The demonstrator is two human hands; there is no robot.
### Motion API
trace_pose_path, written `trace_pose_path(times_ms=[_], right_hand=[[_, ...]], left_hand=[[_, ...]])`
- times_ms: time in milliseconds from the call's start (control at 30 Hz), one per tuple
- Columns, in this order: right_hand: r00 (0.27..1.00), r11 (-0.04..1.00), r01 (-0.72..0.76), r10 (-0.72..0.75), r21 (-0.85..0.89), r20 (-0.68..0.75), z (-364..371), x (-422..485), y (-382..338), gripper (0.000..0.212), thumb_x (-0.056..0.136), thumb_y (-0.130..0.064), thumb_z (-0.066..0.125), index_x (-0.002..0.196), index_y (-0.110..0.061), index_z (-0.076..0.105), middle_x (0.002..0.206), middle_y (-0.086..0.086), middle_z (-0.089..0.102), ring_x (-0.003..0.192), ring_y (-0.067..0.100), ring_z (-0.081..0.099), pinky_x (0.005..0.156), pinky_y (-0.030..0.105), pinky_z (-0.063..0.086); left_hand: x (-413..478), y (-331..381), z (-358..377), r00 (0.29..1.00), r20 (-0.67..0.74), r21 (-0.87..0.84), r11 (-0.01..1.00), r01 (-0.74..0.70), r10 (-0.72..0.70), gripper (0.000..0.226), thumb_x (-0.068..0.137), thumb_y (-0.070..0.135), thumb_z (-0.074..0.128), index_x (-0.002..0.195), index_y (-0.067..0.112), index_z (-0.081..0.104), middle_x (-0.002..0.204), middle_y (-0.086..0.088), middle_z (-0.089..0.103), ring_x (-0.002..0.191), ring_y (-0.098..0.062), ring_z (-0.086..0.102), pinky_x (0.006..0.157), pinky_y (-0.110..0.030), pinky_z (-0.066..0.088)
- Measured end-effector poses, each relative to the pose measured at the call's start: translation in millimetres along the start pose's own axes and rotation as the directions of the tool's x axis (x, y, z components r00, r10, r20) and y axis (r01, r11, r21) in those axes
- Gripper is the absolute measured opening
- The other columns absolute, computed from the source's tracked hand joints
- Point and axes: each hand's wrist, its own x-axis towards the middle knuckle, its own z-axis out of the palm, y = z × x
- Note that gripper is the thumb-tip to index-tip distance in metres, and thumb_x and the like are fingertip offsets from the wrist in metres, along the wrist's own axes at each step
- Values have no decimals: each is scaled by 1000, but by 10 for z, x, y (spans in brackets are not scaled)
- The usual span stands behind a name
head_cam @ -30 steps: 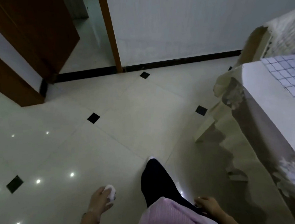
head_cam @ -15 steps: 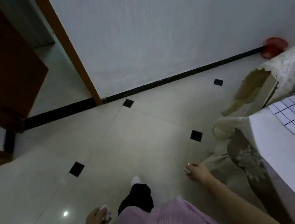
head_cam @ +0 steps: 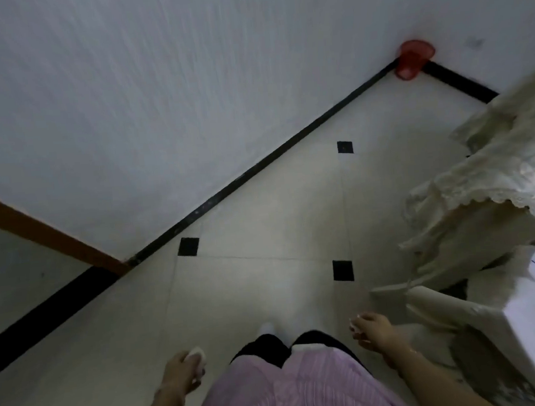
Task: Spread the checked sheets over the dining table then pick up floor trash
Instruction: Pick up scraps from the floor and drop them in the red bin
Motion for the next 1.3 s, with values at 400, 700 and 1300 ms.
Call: trace_pose_path(times_ms=[400,700,1300], right_hand=[[967,960,-216,235,181,-94,-188,1245,-1203,28,91,-1,53,62,-1,55,64,13,55,56,21,51,50,26,39],[991,979,-23,49,204,-124,-678,2278,-3545,23,92,-8,51,69,-10,54,66,6,53,55,13,50,47,19,39],[921,828,-96,285,553,-266,-1952,4101,-5674,15,91,-9,52,77,-6,56,65,8,55,53,14,51,49,19,38]], left_hand=[[1218,3260,1450,956,246,136,970,-201,163,18,94,12,49,80,16,58,82,-8,61,73,-18,59,62,-28,47],[1873,4332,1875,981,195,367,928,-65,-9,21,94,11,48,76,3,56,74,-14,54,65,-24,51,60,-24,40],[3384,8127,4721,886,451,597,700,-392,111,31,66,45,58,65,13,59,73,-13,57,64,-21,50,67,-28,40]])
